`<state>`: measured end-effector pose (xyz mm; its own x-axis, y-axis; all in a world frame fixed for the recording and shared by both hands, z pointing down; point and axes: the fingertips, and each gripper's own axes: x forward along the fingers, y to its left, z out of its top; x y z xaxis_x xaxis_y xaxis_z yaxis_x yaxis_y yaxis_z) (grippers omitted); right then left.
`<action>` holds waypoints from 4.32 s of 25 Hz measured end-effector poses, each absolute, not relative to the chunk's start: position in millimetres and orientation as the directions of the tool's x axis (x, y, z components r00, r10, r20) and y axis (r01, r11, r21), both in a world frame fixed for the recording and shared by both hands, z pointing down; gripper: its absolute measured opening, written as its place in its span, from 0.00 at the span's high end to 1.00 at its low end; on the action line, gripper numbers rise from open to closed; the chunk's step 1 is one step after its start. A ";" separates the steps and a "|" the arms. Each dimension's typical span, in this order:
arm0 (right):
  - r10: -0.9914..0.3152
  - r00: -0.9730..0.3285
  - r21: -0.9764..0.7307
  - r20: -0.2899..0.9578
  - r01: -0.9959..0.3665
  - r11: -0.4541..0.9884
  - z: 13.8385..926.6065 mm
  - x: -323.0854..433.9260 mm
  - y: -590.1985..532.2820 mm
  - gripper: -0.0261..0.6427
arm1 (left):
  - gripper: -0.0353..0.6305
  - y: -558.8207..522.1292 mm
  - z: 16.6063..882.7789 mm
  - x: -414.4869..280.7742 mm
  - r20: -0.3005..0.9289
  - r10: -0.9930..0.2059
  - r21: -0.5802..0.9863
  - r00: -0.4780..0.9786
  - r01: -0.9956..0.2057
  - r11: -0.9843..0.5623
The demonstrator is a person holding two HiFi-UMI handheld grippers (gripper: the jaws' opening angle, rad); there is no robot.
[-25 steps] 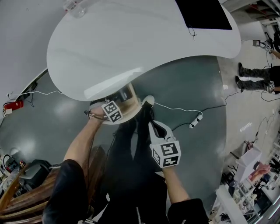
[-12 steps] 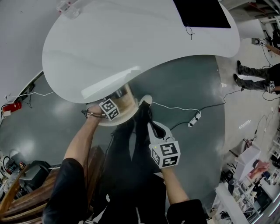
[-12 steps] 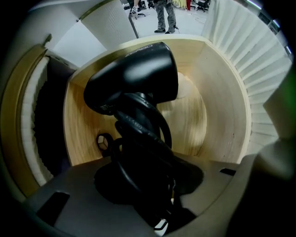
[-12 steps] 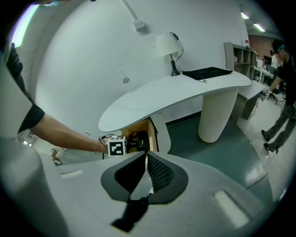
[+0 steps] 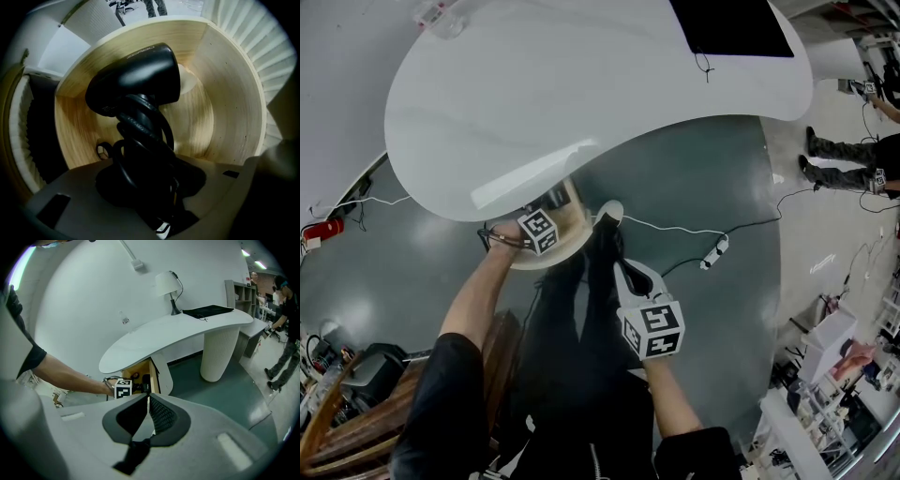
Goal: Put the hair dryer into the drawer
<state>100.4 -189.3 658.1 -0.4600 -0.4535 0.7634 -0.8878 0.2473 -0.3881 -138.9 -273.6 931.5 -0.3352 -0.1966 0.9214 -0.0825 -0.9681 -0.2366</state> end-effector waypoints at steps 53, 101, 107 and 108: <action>-0.459 -0.520 -0.429 0.721 -0.854 0.294 645.9 71.1 -181.6 0.95 | 0.61 -249.3 892.2 -122.4 0.965 -0.186 -0.213 -0.186 -0.135 -0.968; -0.696 -0.531 -0.281 0.483 -0.847 0.451 496.1 44.5 -236.1 0.95 | 0.93 -233.2 581.6 -89.7 0.746 -0.554 -0.173 0.370 -0.695 -0.698; -0.699 -0.540 -0.260 0.469 -0.841 0.475 485.2 38.7 -238.6 0.96 | 0.93 -234.9 565.4 -96.4 0.720 -0.582 -0.158 0.379 -0.727 -0.668; -0.699 -0.540 -0.256 0.469 -0.841 0.477 483.9 38.5 -239.2 0.95 | 0.93 -235.1 564.6 -97.4 0.719 -0.584 -0.156 0.378 -0.731 -0.665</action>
<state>38.5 -239.2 483.9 -0.5399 -0.6993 0.4686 -0.8406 0.4773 -0.2562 -97.4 -235.1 564.6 0.3780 -0.5838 0.7186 -0.7307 -0.6647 -0.1557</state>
